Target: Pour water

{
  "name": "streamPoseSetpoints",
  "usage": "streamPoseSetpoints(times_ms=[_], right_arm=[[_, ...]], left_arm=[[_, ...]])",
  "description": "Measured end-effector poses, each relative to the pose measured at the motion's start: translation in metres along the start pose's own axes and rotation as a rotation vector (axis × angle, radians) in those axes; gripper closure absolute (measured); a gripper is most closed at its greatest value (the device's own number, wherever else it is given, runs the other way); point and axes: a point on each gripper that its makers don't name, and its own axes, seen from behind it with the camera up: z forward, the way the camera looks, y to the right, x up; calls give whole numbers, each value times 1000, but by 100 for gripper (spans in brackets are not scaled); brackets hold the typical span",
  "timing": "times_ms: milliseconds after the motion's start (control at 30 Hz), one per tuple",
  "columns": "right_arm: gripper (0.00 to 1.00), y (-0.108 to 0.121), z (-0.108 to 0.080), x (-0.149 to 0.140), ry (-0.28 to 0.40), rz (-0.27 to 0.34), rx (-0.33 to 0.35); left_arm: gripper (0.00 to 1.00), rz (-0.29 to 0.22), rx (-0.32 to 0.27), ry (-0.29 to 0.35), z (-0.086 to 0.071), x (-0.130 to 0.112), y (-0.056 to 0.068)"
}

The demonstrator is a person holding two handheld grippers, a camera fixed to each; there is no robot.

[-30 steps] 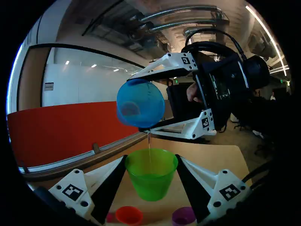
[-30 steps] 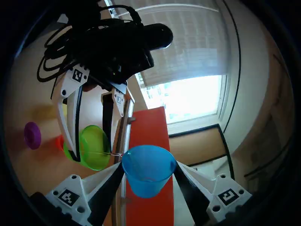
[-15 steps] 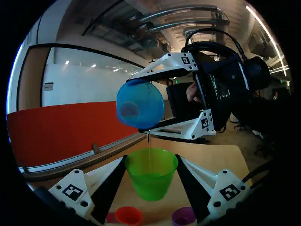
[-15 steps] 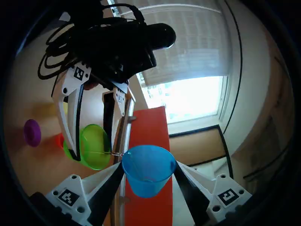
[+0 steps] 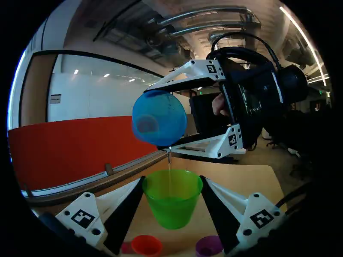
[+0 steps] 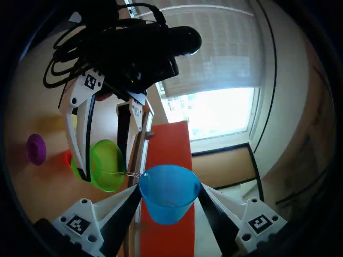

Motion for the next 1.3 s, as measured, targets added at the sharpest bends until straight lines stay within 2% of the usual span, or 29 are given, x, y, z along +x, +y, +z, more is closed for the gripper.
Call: streamPoseSetpoints(times_ms=[1300], right_arm=[[7, -1, 3, 0, -4, -69, -11]], left_arm=[[10, -3, 2, -2, 1, 0, -1]])
